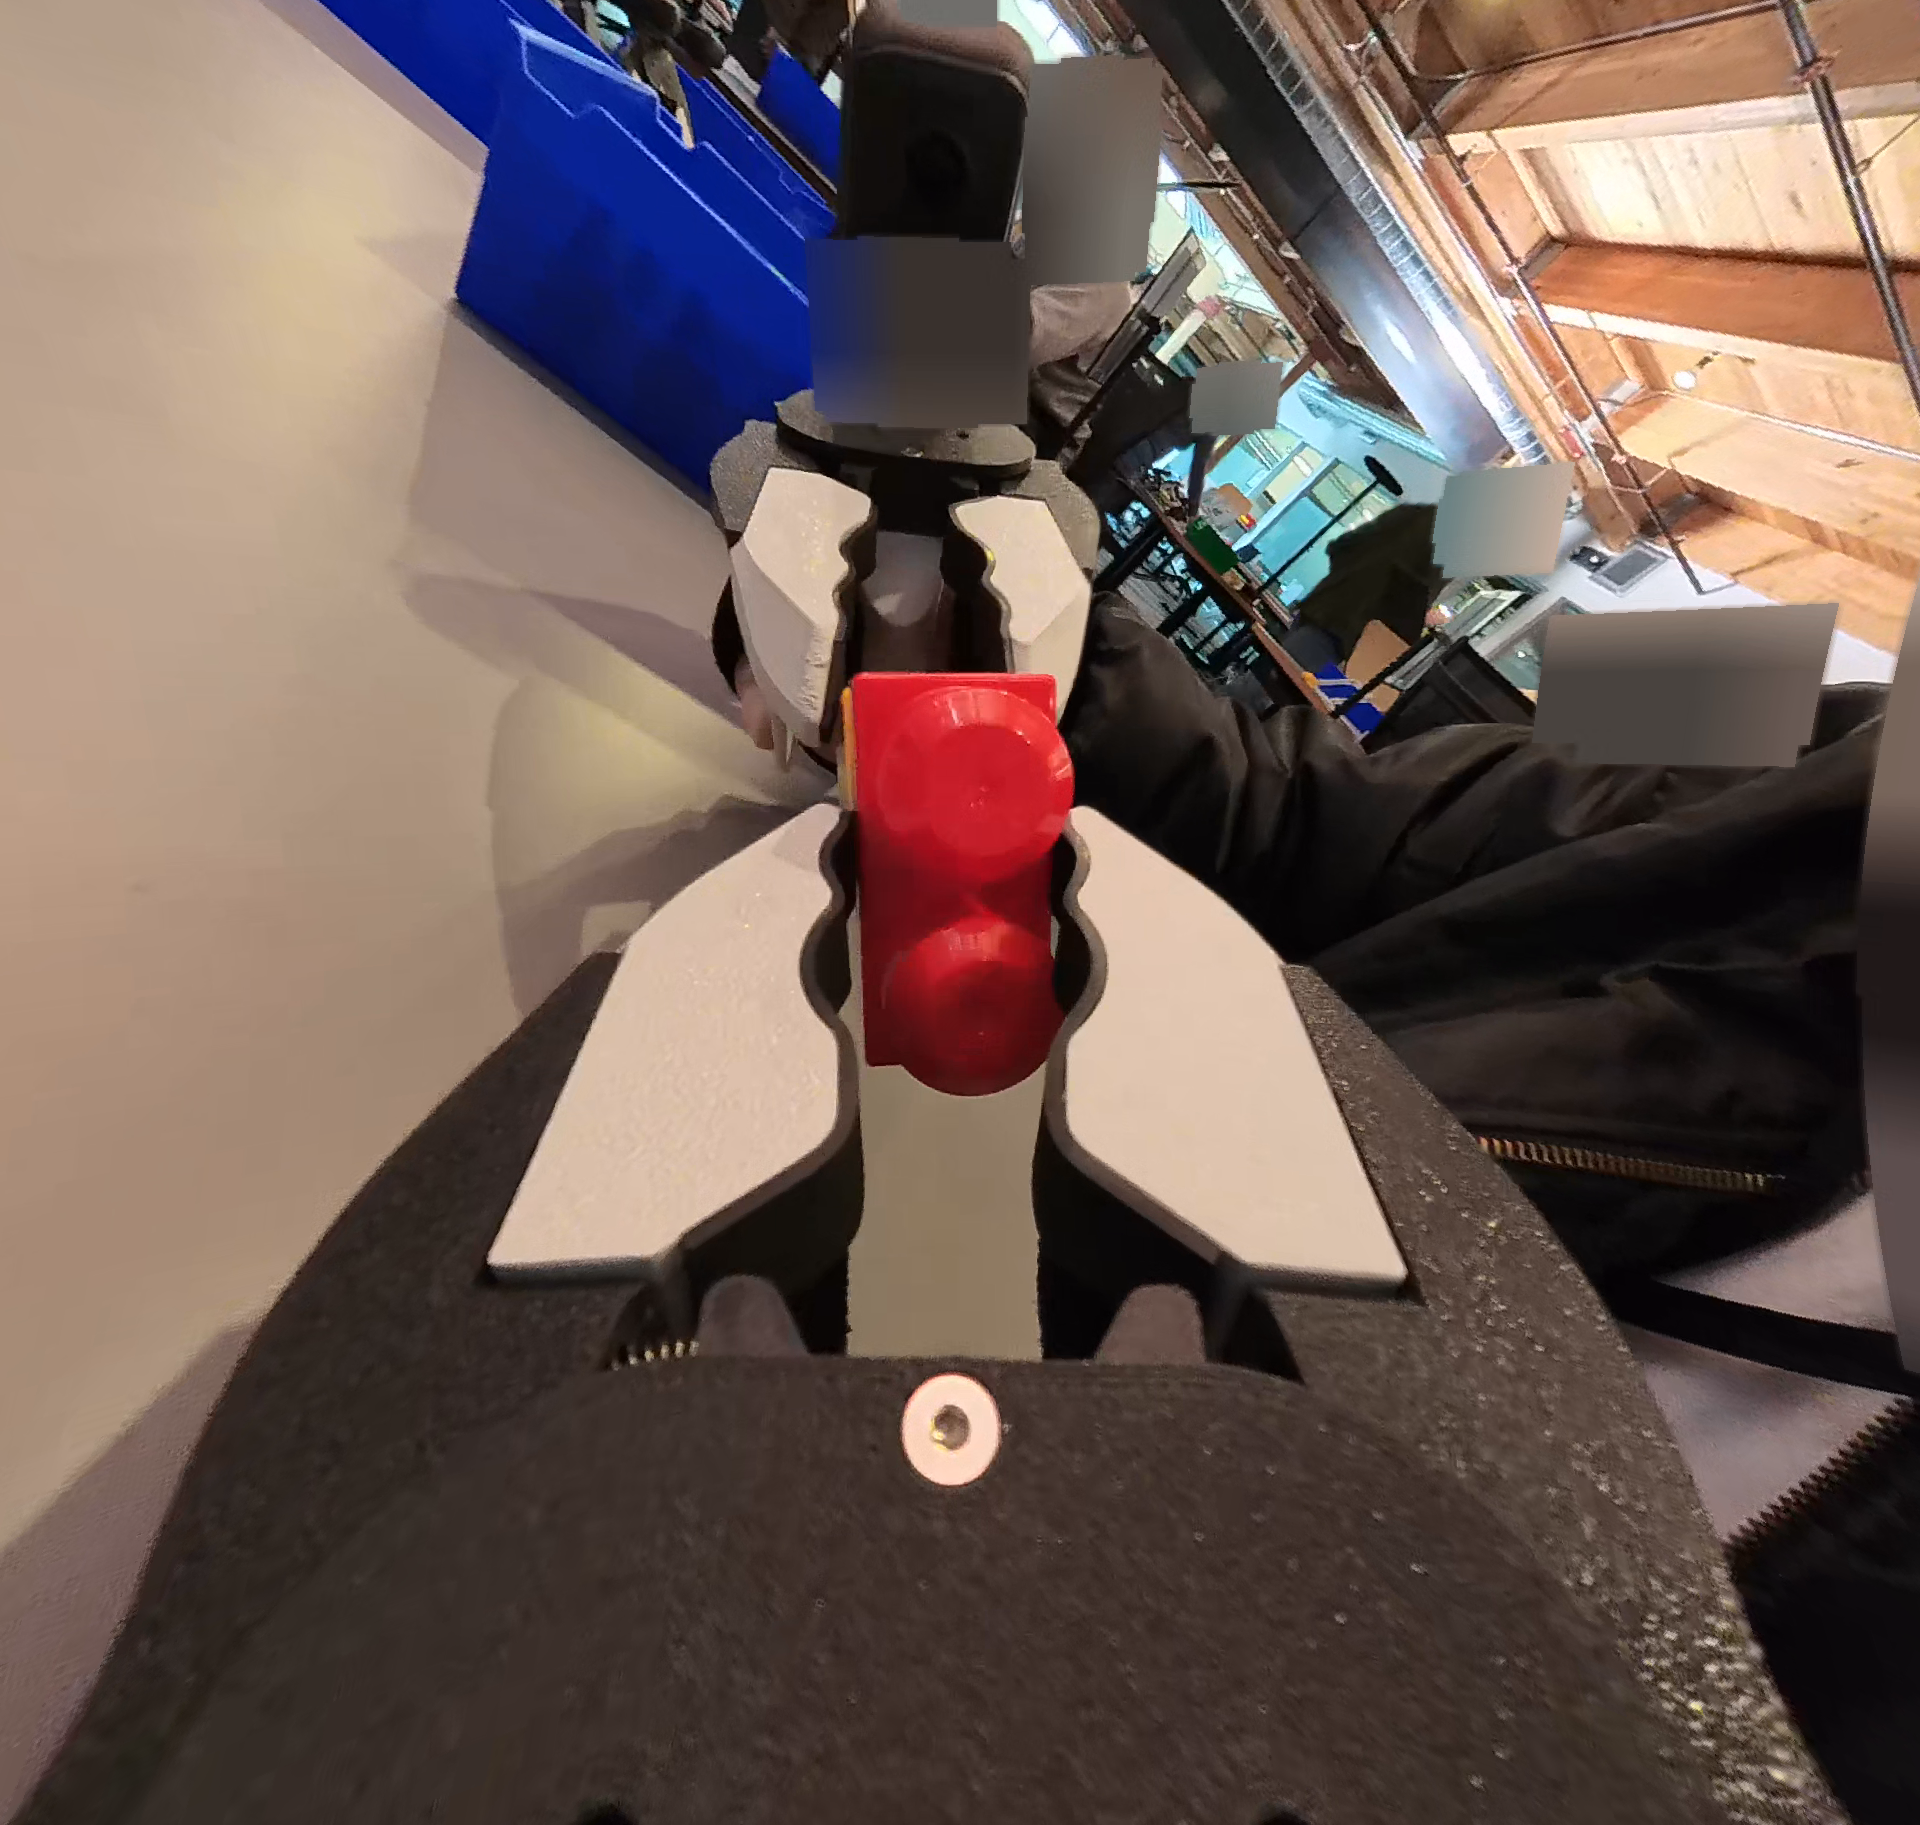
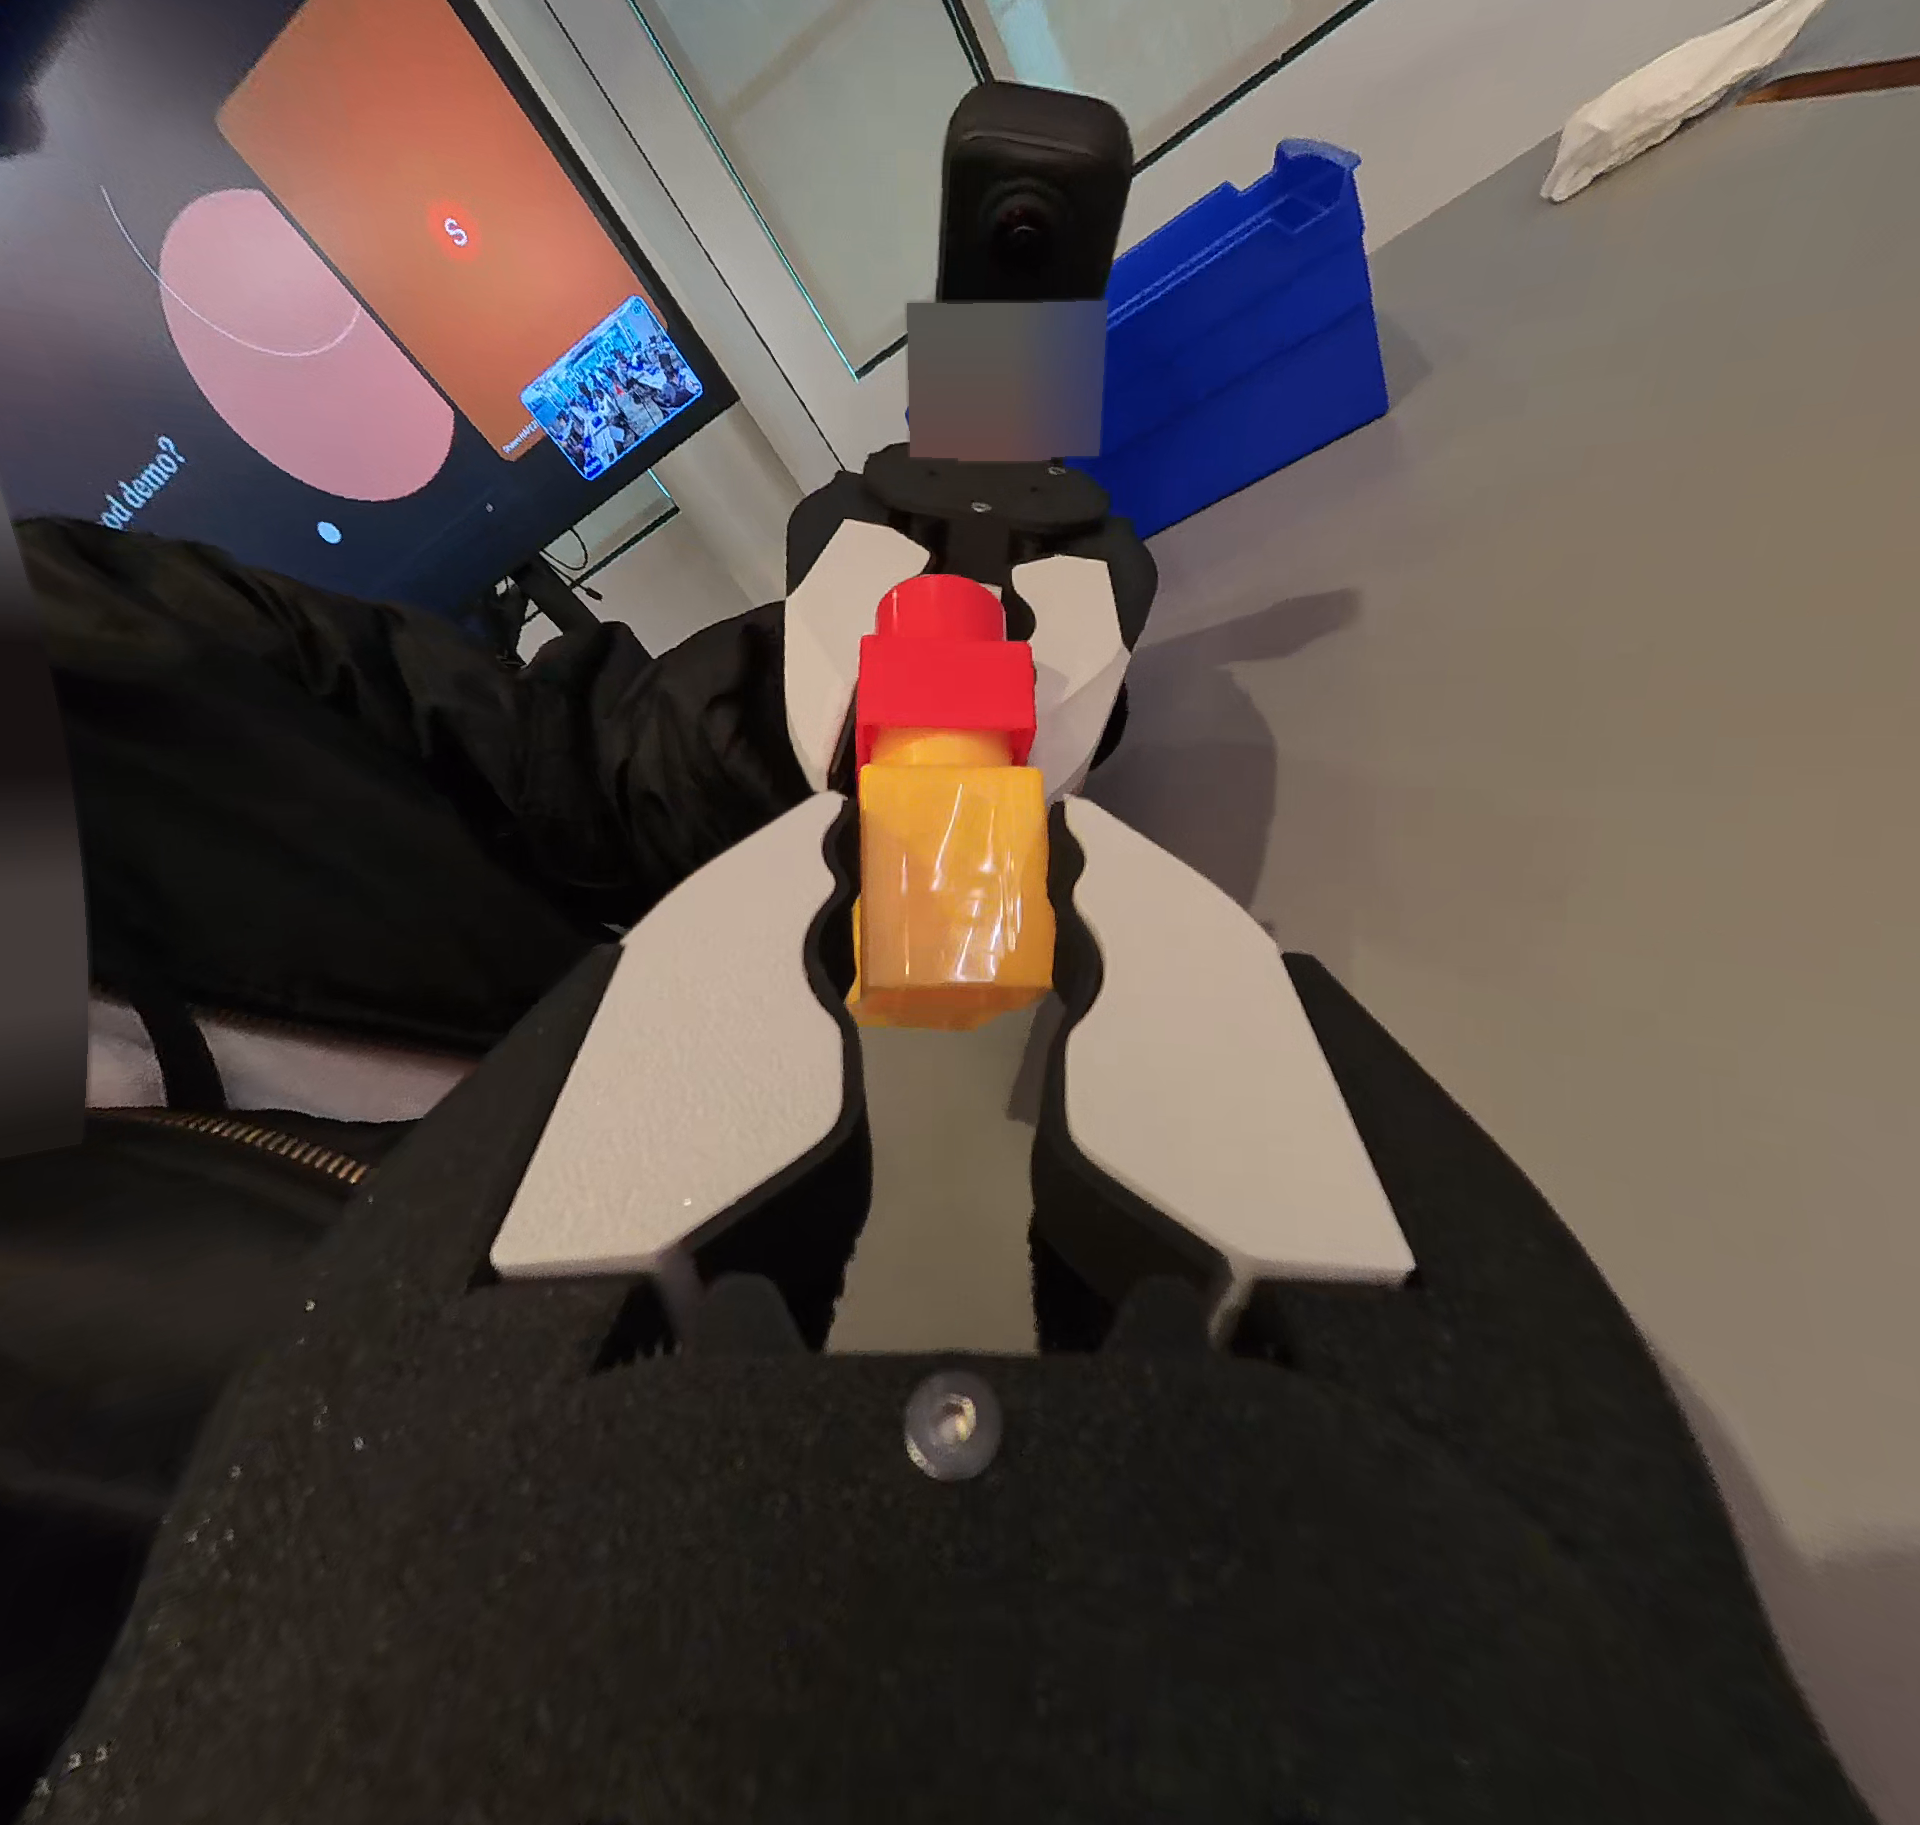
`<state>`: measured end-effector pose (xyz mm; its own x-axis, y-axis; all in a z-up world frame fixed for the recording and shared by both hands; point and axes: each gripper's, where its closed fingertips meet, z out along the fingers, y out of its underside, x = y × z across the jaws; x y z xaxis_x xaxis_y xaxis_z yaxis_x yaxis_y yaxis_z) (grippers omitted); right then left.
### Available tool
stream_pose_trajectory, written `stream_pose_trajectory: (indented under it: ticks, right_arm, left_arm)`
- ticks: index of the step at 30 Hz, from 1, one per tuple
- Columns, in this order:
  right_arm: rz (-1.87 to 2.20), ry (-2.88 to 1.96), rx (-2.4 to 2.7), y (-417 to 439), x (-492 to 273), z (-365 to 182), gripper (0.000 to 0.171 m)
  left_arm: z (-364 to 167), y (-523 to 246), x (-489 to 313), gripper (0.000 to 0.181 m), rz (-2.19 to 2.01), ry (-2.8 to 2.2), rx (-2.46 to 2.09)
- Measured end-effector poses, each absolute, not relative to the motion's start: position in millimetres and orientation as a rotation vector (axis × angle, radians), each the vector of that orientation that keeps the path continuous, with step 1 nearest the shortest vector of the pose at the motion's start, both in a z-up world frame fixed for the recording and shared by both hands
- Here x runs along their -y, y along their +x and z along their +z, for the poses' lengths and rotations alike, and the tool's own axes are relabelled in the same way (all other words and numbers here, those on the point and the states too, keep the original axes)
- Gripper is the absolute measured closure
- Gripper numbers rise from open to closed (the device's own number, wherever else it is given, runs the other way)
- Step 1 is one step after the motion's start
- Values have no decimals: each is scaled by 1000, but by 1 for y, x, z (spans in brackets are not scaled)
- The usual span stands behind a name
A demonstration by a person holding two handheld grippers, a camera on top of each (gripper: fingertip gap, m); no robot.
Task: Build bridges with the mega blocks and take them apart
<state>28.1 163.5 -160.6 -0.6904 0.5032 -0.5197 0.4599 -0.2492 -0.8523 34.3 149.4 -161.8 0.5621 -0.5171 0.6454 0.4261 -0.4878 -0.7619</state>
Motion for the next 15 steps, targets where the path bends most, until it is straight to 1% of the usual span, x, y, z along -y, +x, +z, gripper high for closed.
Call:
stream_pose_trajectory:
  ticks: [15]
  right_arm:
    - [2073,-1223,2019,33,-158,-169,138]
  left_arm:
    - [-177,46,-144,146,-1127,-1863,-155]
